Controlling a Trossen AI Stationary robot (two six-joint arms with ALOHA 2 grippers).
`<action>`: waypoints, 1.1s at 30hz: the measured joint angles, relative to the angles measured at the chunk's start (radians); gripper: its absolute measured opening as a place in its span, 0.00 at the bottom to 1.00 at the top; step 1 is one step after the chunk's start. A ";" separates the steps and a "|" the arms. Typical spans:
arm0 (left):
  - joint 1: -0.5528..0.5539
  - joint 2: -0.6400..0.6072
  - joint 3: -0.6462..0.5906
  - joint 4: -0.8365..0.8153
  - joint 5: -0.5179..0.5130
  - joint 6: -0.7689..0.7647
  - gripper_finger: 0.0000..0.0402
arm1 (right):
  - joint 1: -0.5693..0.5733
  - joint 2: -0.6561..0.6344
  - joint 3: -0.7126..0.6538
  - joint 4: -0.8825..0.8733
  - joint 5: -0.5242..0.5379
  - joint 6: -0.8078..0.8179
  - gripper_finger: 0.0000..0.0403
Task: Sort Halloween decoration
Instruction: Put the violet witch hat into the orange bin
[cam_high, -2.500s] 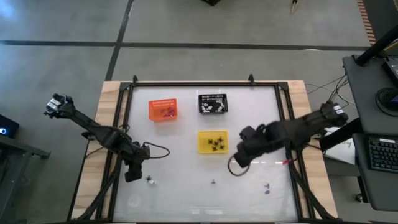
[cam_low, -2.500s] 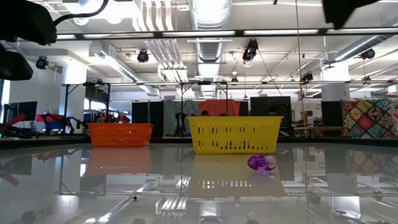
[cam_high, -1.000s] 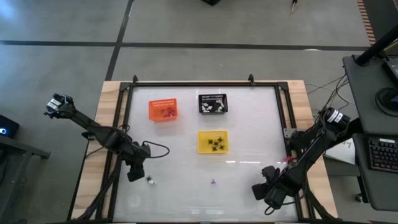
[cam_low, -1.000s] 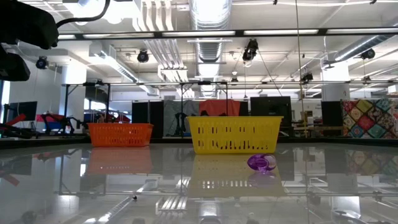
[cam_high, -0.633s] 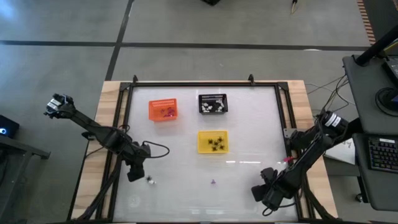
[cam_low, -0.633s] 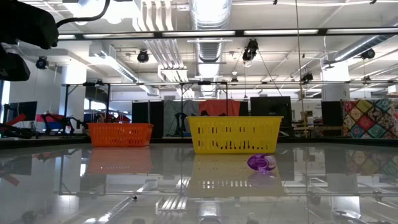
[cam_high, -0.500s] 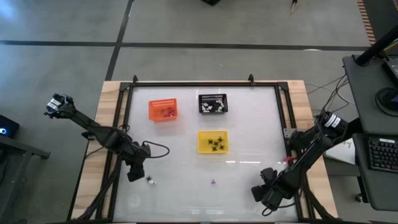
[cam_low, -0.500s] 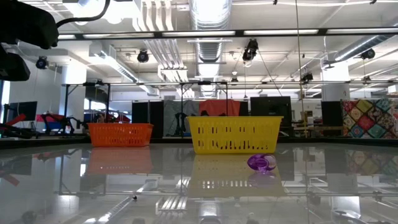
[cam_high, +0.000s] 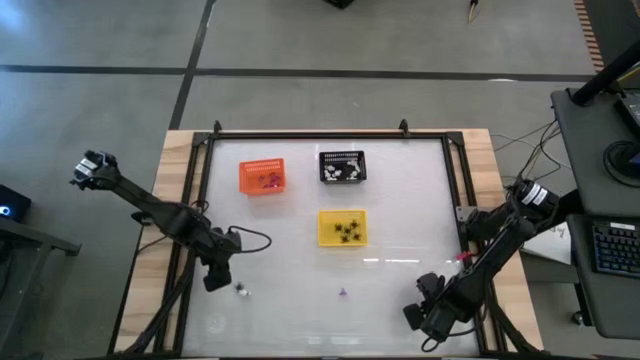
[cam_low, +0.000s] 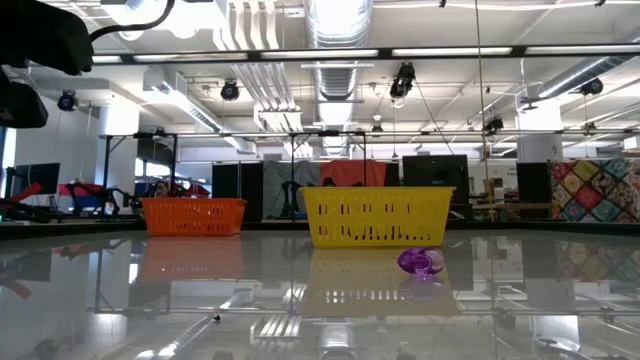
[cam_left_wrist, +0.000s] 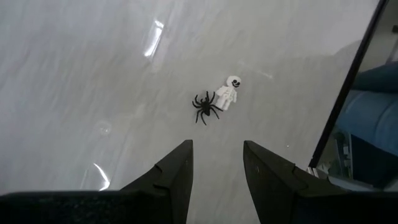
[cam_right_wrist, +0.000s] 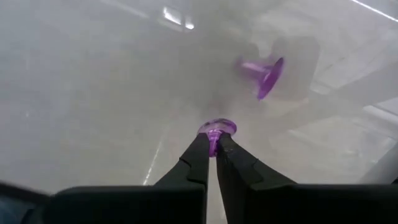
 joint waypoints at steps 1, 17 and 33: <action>0.000 -0.006 0.000 0.000 0.000 0.000 0.31 | 0.000 0.000 0.010 -0.002 0.001 -0.005 0.02; 0.000 -0.192 0.000 -0.070 -0.138 -0.032 0.31 | -0.165 -0.001 0.139 -0.002 0.203 -0.323 0.02; 0.001 -0.330 0.000 -0.215 -0.330 0.031 0.31 | -0.687 0.000 0.211 0.270 0.184 -1.022 0.02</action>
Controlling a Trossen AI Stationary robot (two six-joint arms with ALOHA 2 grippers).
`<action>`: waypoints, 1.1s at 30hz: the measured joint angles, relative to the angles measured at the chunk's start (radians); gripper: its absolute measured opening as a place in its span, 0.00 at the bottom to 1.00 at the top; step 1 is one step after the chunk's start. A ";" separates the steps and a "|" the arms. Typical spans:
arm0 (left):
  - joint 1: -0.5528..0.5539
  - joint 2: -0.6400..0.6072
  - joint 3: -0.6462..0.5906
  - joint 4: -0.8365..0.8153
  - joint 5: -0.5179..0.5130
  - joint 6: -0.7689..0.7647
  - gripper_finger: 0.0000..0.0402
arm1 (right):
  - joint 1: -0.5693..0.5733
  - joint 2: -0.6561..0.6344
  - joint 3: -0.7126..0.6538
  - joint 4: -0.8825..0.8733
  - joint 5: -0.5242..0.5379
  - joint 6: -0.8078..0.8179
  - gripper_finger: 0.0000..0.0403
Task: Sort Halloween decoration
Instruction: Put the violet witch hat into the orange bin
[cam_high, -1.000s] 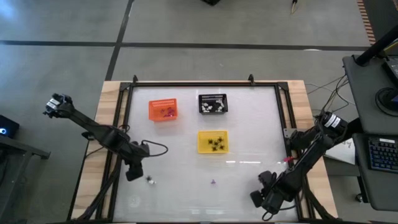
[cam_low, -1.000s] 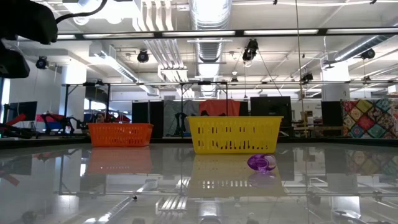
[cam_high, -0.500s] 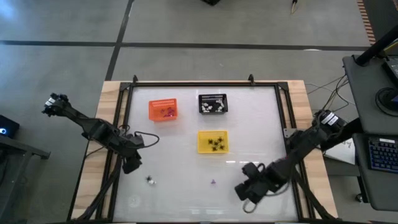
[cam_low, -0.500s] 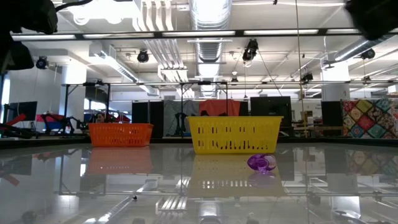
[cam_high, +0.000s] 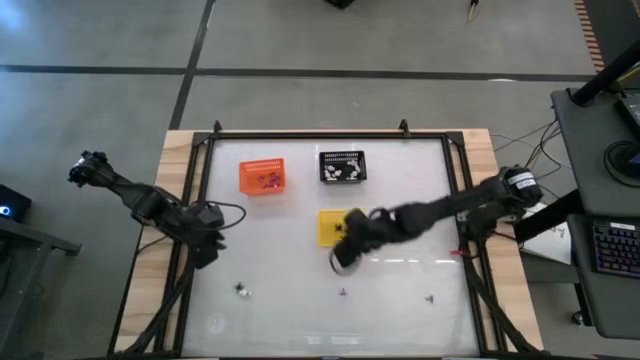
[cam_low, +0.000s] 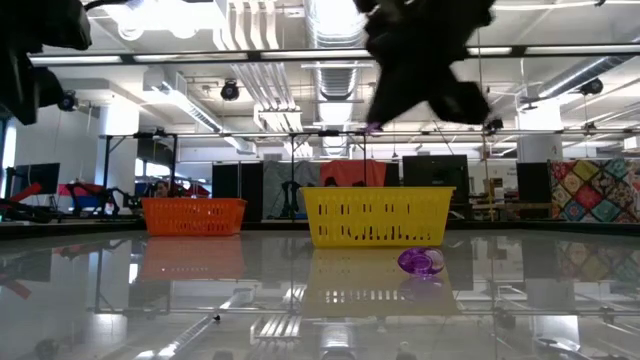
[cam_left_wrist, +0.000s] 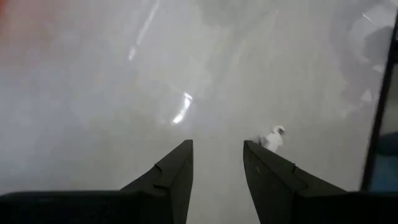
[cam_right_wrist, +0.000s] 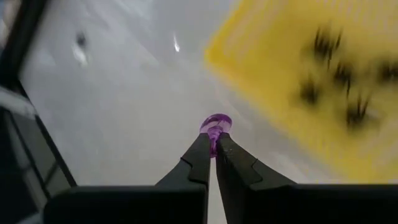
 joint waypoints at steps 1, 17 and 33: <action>0.000 -0.008 0.000 -0.003 -0.016 0.008 0.31 | -0.029 0.000 0.005 0.018 -0.006 -0.024 0.02; 0.002 -0.118 0.000 -0.008 -0.421 0.101 0.31 | -0.321 0.008 0.060 0.268 -0.014 -0.266 0.02; 0.019 -0.146 0.000 -0.042 -0.561 0.055 0.31 | -0.443 0.241 0.220 0.495 -0.095 -0.402 0.02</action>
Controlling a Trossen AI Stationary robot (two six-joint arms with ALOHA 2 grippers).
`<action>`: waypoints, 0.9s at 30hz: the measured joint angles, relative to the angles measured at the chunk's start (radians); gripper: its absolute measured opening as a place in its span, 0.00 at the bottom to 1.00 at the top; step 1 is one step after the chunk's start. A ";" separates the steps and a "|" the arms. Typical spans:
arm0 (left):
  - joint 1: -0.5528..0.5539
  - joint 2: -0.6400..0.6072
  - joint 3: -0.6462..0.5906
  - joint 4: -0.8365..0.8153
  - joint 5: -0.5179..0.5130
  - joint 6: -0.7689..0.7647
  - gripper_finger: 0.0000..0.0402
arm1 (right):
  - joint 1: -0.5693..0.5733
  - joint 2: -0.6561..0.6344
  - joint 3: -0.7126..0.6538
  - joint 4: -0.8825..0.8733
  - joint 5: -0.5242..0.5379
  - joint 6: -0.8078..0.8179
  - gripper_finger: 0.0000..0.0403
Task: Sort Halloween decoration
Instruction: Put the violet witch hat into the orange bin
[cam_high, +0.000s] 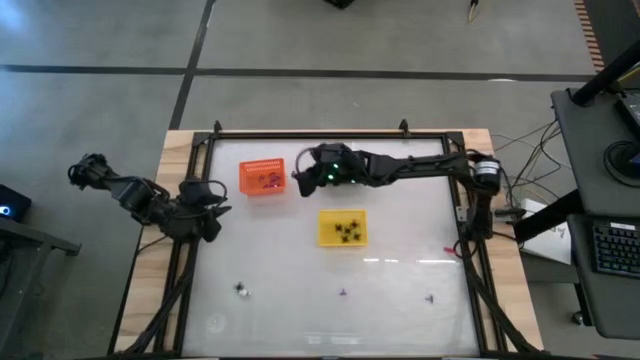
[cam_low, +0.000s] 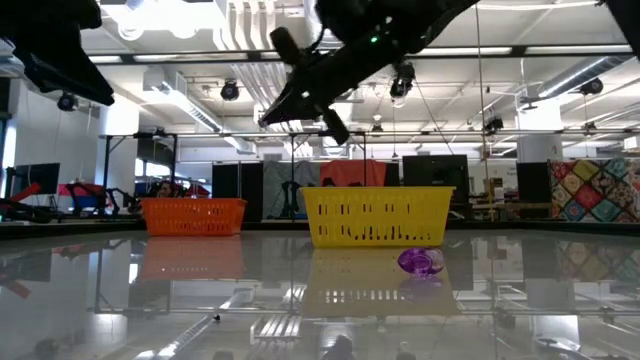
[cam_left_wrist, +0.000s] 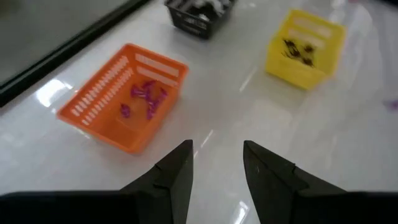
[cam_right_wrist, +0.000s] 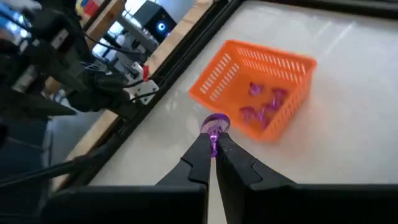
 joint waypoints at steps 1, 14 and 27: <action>0.004 -0.003 0.000 -0.003 -0.014 -0.018 0.31 | -0.007 0.026 0.031 -0.004 -0.013 -0.020 0.02; 0.008 -0.019 0.000 -0.025 -0.020 -0.093 0.31 | -0.092 0.327 0.415 -0.140 -0.234 -0.160 0.02; 0.008 -0.015 -0.001 -0.026 0.064 -0.132 0.31 | -0.135 0.584 0.745 -0.283 -0.448 -0.160 0.02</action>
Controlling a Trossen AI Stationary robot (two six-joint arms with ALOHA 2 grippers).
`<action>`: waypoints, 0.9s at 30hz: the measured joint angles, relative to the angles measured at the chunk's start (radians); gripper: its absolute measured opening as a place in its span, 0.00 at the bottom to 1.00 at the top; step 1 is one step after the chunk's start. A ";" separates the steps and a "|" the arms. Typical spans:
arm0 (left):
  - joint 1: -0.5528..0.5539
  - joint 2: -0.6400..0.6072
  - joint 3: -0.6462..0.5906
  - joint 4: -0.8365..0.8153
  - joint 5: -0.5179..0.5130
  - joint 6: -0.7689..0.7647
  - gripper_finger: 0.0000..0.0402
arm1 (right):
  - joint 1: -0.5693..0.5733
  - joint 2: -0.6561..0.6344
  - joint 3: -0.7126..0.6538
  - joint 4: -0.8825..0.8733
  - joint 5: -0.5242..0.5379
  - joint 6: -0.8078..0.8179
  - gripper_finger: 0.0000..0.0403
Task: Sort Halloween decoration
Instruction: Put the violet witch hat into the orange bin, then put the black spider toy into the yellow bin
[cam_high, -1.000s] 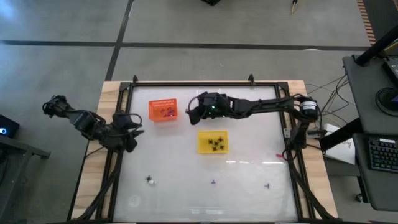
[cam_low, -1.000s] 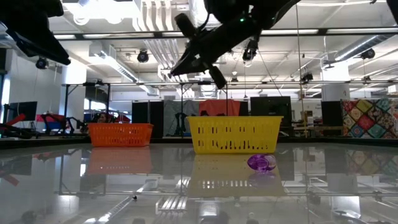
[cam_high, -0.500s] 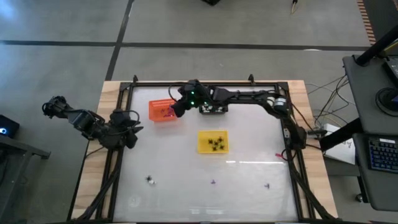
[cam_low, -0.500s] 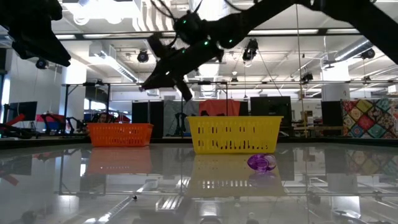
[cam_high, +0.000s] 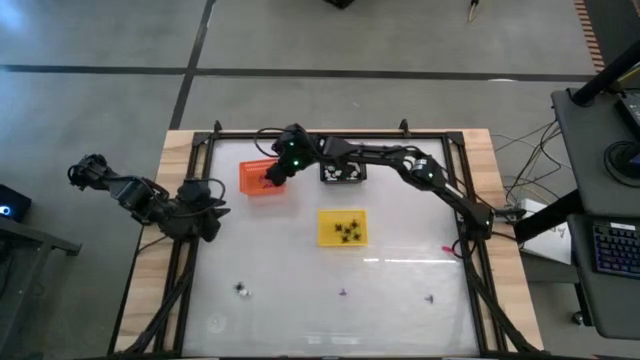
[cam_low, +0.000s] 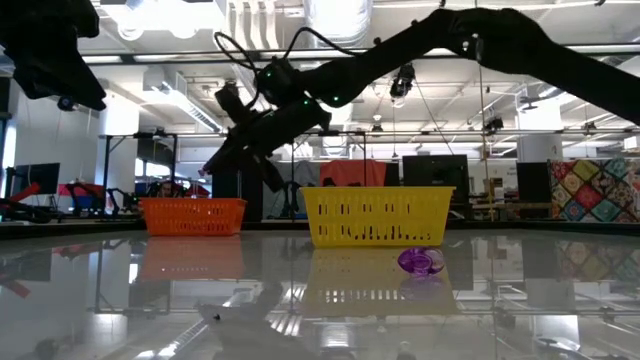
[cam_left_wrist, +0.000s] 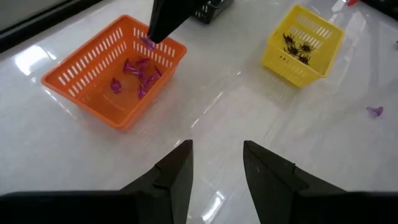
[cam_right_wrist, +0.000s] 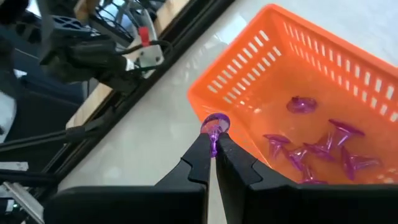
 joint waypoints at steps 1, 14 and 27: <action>0.000 0.001 0.000 0.000 0.000 -0.003 0.31 | -0.002 0.010 0.020 -0.019 0.000 0.000 0.02; 0.000 0.003 0.000 -0.001 0.096 -0.011 0.31 | -0.022 0.039 0.099 -0.105 0.001 -0.059 0.23; 0.000 0.061 -0.001 -0.027 0.307 -0.005 0.31 | -0.028 -0.049 0.216 -0.592 -0.013 -0.166 0.29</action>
